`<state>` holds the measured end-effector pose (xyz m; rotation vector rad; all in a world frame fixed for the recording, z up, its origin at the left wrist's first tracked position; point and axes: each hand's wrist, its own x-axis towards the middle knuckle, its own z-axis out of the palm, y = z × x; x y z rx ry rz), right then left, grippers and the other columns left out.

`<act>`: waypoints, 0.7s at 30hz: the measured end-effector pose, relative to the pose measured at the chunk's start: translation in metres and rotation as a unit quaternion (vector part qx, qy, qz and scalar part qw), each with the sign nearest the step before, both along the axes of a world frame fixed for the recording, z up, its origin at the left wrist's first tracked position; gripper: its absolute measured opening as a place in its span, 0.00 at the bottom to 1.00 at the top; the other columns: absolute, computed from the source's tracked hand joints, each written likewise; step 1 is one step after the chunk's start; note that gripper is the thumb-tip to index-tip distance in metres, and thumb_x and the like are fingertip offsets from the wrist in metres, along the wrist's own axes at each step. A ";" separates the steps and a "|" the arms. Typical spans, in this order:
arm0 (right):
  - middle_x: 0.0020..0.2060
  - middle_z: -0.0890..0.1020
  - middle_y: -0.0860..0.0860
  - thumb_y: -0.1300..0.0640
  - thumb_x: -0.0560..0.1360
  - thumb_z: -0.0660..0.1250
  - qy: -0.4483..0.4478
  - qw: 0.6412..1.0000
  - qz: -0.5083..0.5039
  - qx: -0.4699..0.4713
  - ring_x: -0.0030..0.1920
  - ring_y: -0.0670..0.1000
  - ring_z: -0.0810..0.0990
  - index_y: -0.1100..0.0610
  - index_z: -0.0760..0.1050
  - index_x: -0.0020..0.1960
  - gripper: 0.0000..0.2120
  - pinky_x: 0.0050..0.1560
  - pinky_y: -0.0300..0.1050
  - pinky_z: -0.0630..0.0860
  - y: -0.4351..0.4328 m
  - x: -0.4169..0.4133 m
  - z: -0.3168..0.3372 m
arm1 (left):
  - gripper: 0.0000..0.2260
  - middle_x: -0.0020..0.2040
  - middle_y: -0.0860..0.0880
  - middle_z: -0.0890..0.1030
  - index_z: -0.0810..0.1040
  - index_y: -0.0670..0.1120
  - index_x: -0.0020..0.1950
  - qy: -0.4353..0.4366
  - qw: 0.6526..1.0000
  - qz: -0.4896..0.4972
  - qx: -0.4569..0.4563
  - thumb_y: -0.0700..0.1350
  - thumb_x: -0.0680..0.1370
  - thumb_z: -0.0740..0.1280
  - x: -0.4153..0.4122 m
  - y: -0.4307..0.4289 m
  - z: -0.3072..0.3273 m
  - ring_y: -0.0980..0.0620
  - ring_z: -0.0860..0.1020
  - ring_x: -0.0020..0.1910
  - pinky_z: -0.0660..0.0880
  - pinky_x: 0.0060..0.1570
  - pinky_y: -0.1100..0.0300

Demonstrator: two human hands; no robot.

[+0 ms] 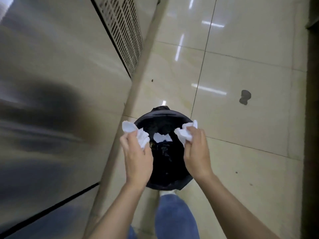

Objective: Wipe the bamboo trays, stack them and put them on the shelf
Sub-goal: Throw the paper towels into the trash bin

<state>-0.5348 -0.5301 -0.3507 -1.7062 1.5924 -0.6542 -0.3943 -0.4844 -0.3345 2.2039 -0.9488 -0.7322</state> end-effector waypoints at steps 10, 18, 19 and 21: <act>0.76 0.44 0.56 0.56 0.75 0.58 0.373 0.802 0.367 0.290 0.75 0.59 0.46 0.44 0.39 0.73 0.36 0.71 0.61 0.48 0.036 -0.017 -0.171 | 0.34 0.79 0.45 0.41 0.42 0.55 0.76 -0.078 0.762 -0.458 0.452 0.55 0.77 0.60 -0.010 0.035 -0.179 0.41 0.39 0.76 0.40 0.74 0.46; 0.63 0.72 0.57 0.52 0.76 0.58 0.345 0.811 0.381 0.279 0.62 0.59 0.71 0.56 0.60 0.68 0.22 0.59 0.54 0.67 -0.012 -0.001 -0.090 | 0.27 0.68 0.45 0.72 0.59 0.52 0.73 -0.098 0.829 -0.406 0.373 0.58 0.76 0.58 0.024 0.020 -0.096 0.43 0.72 0.65 0.68 0.61 0.51; 0.63 0.72 0.57 0.51 0.75 0.59 0.347 0.817 0.378 0.265 0.62 0.59 0.71 0.55 0.60 0.68 0.23 0.58 0.53 0.68 -0.019 0.003 -0.071 | 0.27 0.67 0.45 0.72 0.60 0.51 0.73 -0.107 0.835 -0.401 0.361 0.58 0.76 0.58 0.030 0.013 -0.076 0.42 0.72 0.64 0.69 0.60 0.51; 0.64 0.72 0.56 0.50 0.75 0.60 0.345 0.828 0.374 0.237 0.62 0.59 0.71 0.54 0.58 0.70 0.25 0.59 0.53 0.68 -0.033 0.011 -0.031 | 0.26 0.66 0.46 0.74 0.62 0.52 0.72 -0.113 0.856 -0.380 0.332 0.60 0.76 0.58 0.043 -0.003 -0.032 0.43 0.73 0.64 0.70 0.59 0.51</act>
